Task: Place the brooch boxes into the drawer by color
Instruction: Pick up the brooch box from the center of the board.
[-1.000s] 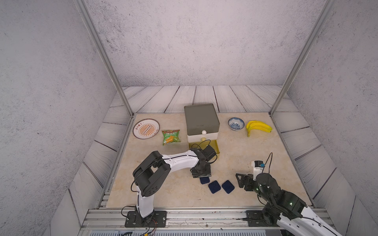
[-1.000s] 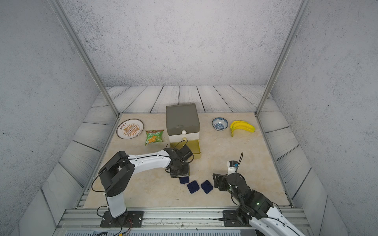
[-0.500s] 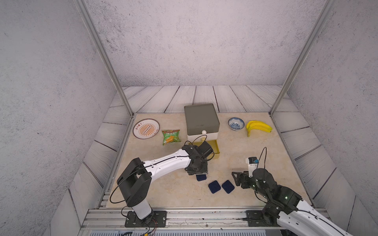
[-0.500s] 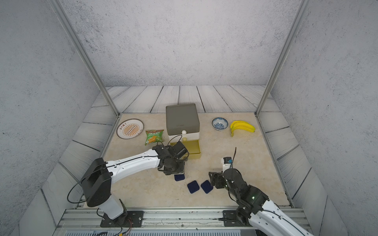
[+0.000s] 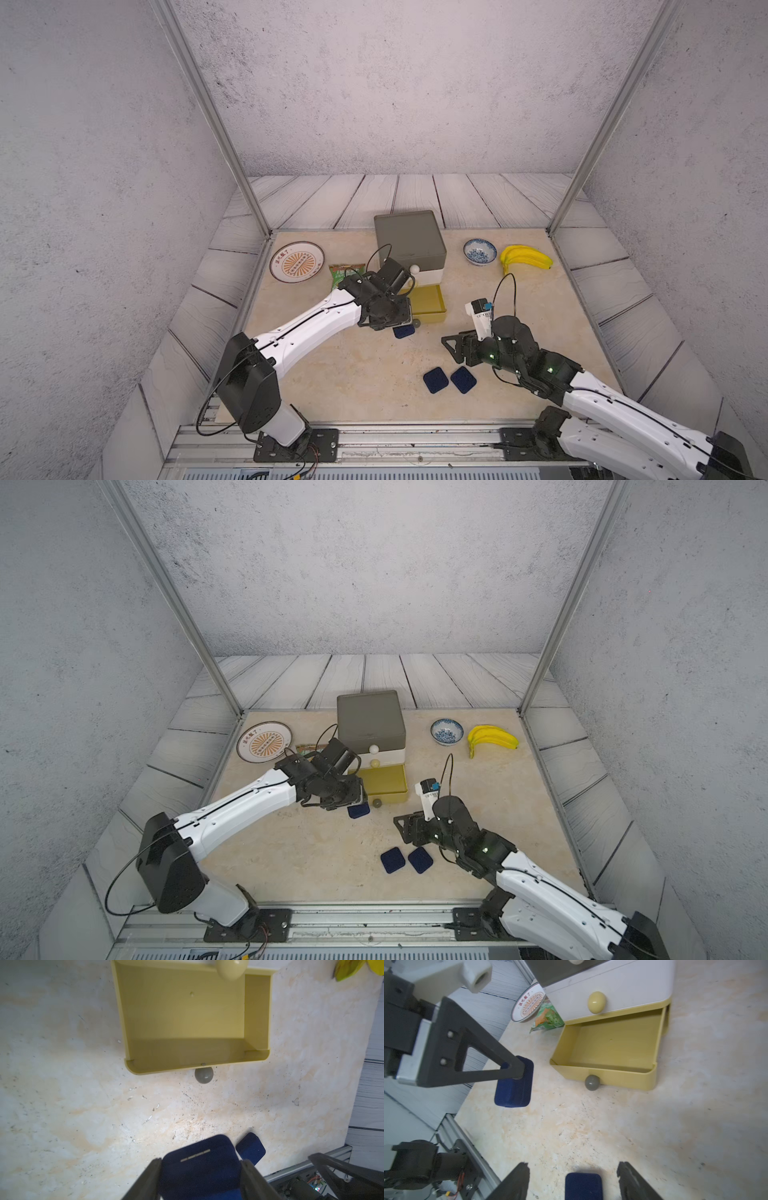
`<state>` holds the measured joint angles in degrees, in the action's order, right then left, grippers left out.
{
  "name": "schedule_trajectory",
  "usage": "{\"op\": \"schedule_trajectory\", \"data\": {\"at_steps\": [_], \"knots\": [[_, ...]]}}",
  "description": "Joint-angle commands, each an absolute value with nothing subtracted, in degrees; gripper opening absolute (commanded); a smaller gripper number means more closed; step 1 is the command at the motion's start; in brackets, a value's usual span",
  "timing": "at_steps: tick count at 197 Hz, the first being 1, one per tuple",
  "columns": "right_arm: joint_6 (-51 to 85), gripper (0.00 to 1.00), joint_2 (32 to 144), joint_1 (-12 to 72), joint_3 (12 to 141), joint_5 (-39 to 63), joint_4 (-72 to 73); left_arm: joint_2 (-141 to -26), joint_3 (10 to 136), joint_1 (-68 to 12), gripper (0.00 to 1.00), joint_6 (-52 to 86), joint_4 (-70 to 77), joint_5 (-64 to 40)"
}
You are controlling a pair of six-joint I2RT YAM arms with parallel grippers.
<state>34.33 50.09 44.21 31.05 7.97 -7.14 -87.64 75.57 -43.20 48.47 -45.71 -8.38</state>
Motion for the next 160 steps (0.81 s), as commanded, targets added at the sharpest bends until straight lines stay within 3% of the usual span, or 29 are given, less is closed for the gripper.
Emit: {"op": "schedule_trajectory", "data": {"at_steps": [1,40,93,160], "knots": [[37.0,0.70,55.3,44.5,34.6,15.1,4.4,-85.7,79.0,-41.4,0.45,45.4,-46.3,-9.8],[39.6,0.68,66.4,44.6,41.9,23.4,12.1,-82.4,79.3,-39.2,0.44,44.2,-45.8,-10.5],[41.1,0.58,73.0,44.6,47.1,24.6,15.3,-80.3,78.6,-37.3,0.44,44.1,-45.9,-11.1],[42.0,0.54,77.2,44.6,49.9,25.7,16.5,-79.6,79.4,-36.6,0.44,44.0,-46.1,-11.4]]}}
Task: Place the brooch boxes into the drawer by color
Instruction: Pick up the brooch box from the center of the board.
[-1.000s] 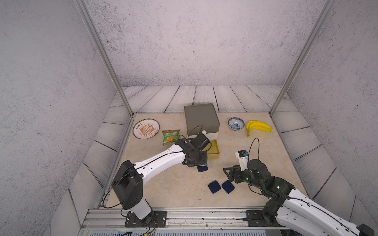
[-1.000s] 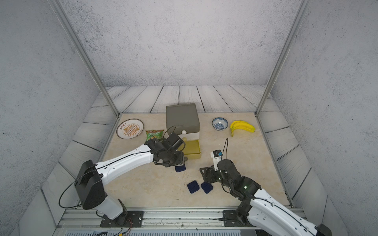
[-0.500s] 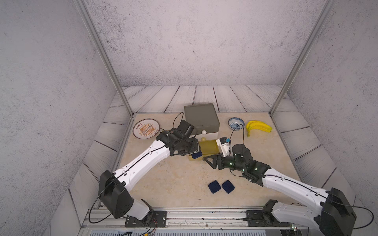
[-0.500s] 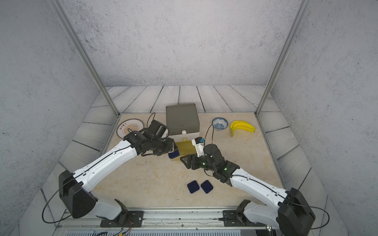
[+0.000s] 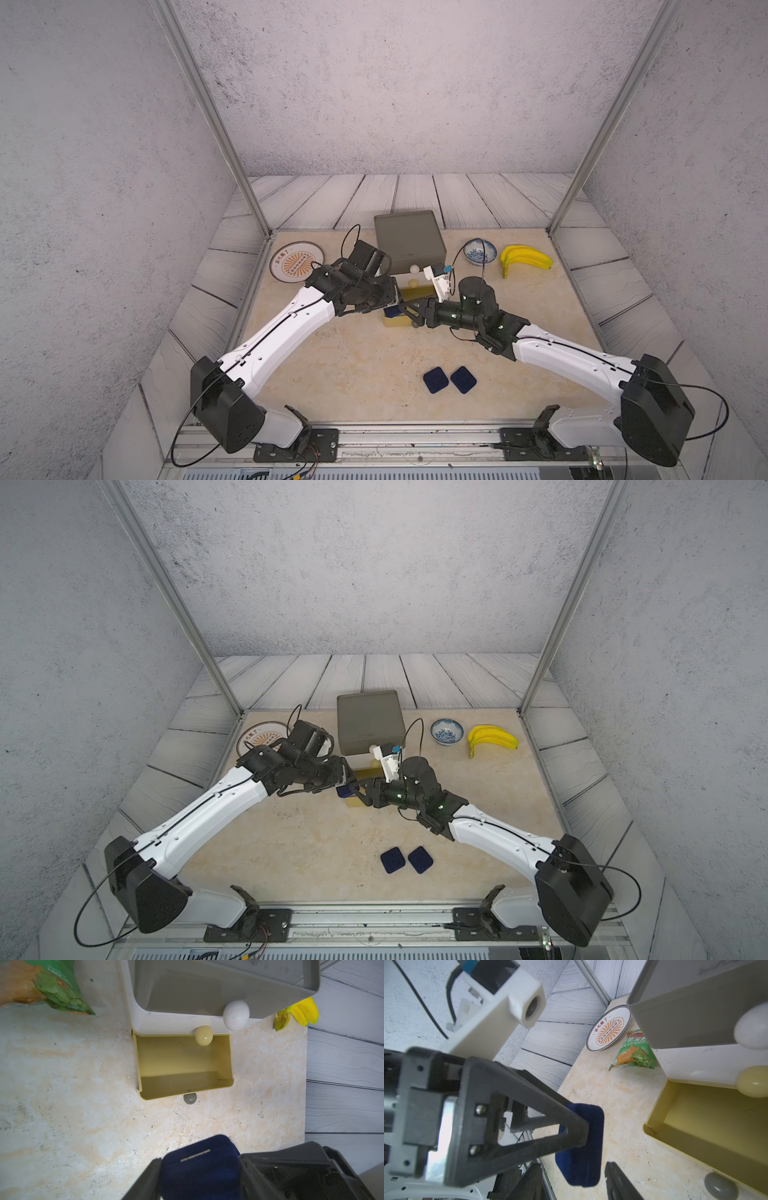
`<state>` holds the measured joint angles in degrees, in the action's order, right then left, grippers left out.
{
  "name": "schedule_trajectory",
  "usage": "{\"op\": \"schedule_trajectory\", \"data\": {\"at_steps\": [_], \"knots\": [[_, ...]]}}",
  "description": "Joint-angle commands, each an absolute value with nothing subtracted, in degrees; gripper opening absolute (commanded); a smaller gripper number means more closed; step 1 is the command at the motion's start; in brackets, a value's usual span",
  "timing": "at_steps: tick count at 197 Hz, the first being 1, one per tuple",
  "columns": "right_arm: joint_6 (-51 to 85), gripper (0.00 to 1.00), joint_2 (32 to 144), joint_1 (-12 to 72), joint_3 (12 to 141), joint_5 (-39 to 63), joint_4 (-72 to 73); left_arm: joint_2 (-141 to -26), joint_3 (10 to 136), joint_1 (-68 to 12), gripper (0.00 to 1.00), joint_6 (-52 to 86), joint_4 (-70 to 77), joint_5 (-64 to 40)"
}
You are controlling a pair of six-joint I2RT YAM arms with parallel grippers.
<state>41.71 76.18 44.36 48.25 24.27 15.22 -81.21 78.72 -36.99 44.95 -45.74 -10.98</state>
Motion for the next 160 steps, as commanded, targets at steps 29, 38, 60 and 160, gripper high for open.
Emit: {"op": "schedule_trajectory", "data": {"at_steps": [29,38,60,160], "knots": [[42.7,0.53,78.8,44.8,50.5,26.5,17.0,-79.3,79.6,-36.4,0.44,43.9,-46.4,-11.2],[42.9,0.53,79.1,44.7,50.5,26.7,17.4,-79.2,79.6,-36.3,0.44,43.9,-46.5,-11.2],[43.4,0.45,79.6,44.6,50.4,26.6,18.2,-79.3,80.0,-36.3,0.44,43.8,-46.5,-11.5],[43.6,0.12,76.6,42.4,48.4,17.8,12.2,-79.0,79.4,-33.8,0.98,41.4,-48.6,-9.4]]}}
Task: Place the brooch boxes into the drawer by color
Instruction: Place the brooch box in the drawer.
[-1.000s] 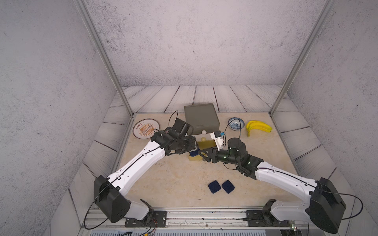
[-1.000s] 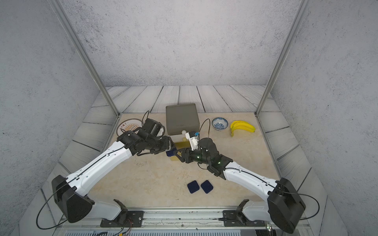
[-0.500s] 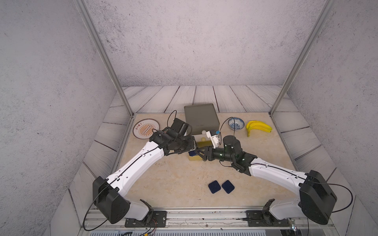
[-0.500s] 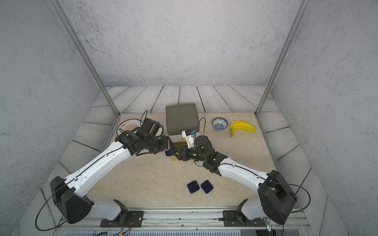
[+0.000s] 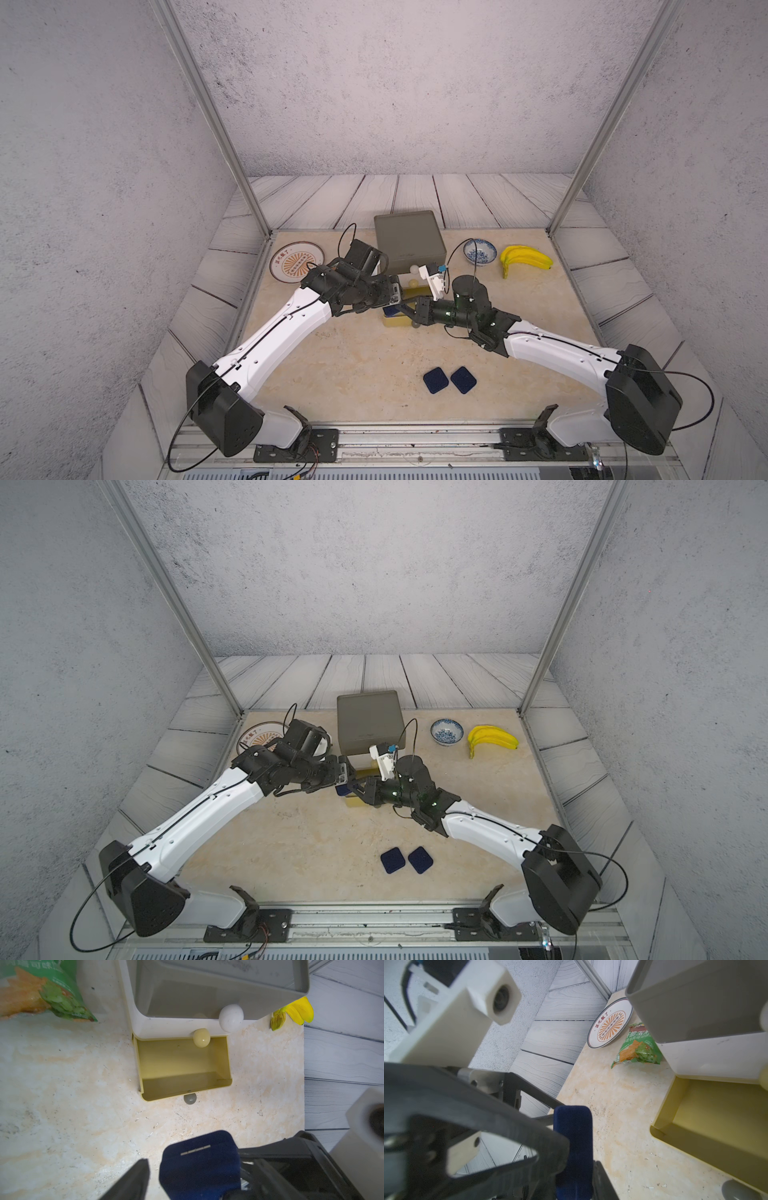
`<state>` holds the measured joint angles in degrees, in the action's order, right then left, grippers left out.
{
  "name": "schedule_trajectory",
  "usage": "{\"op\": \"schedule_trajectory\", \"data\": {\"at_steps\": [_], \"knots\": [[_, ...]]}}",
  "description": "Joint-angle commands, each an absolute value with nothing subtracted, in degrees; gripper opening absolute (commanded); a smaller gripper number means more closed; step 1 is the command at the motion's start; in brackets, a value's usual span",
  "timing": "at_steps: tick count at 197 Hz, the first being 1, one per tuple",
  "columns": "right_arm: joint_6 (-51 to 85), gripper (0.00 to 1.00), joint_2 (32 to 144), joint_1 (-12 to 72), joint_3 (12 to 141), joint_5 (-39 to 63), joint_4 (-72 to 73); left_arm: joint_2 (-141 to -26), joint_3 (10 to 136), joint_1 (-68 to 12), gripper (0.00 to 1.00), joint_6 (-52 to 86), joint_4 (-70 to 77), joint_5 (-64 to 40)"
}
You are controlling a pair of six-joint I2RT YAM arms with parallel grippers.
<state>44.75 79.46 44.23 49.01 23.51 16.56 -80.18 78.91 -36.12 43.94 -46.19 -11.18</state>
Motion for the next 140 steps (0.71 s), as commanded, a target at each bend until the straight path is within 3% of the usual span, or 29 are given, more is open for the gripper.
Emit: {"op": "schedule_trajectory", "data": {"at_steps": [1,54,140], "knots": [[43.5,0.12,76.5,42.3,48.3,17.8,12.0,-79.0,79.4,-33.7,0.99,41.3,-48.8,-9.4],[42.1,0.12,76.6,33.4,46.2,16.4,5.1,-73.7,73.3,-22.7,0.98,34.7,-52.1,-7.5],[39.5,0.12,87.3,29.3,48.1,17.0,5.1,-65.9,60.4,-21.7,0.98,33.6,-50.6,-7.8]]}}
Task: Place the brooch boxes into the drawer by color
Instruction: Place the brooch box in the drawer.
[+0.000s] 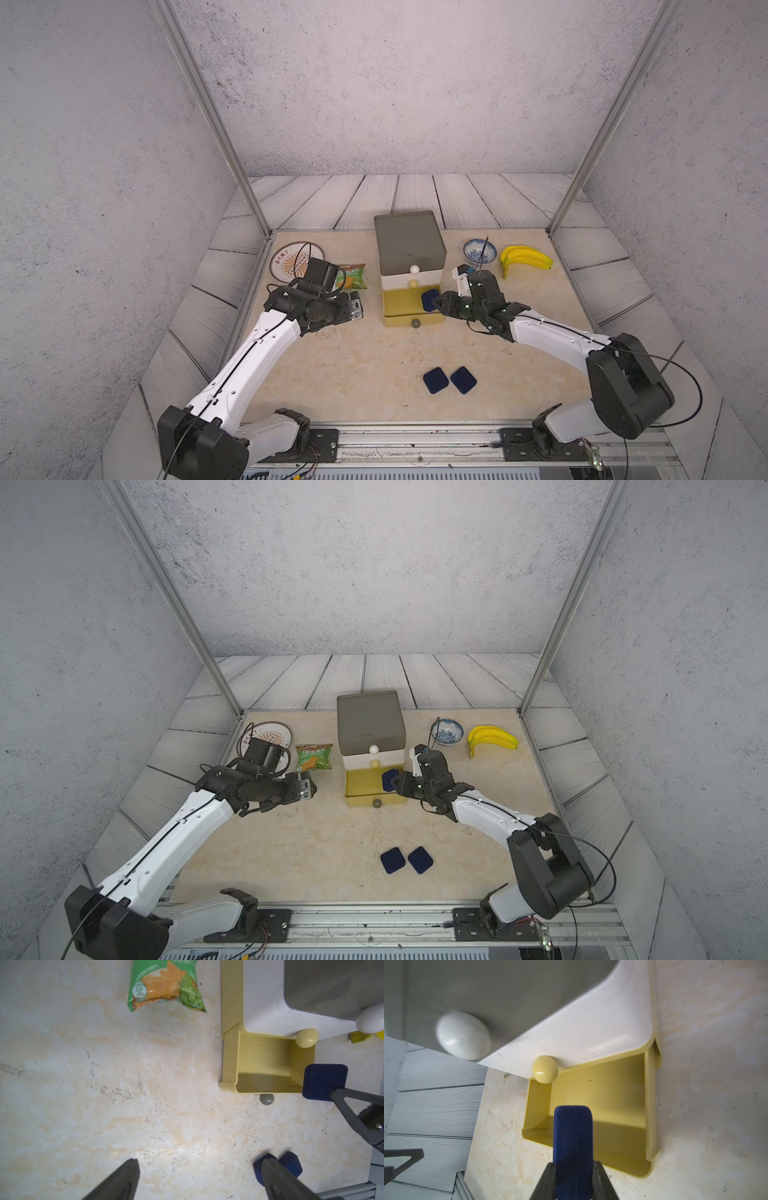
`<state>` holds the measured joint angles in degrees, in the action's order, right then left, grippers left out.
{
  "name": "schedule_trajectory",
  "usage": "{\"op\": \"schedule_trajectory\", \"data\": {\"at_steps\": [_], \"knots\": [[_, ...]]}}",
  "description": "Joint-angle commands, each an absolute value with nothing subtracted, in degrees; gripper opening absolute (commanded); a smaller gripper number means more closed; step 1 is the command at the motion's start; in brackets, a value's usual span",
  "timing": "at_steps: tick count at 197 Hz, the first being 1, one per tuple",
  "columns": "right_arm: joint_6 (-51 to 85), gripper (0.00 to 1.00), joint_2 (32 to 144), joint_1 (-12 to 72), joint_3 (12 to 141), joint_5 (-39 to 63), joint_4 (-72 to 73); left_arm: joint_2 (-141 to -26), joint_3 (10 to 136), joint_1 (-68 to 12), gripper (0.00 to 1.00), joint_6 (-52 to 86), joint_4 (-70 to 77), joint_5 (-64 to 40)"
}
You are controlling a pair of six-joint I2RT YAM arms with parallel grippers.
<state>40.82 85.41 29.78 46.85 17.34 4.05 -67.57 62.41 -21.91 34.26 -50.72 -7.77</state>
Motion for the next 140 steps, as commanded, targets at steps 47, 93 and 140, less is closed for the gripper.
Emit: {"op": "schedule_trajectory", "data": {"at_steps": [47,93,140], "knots": [[39.3,0.13,91.8,28.8,50.6,17.0,6.6,-65.1,59.2,-21.7,0.98,34.0,-50.4,-8.7],[39.3,0.20,95.4,28.7,52.9,17.3,7.0,-65.0,59.0,-21.7,0.98,33.9,-50.3,-8.9],[37.0,0.60,95.0,28.7,53.7,14.2,4.6,-64.4,57.4,-21.7,0.98,34.0,-49.9,-10.2]]}}
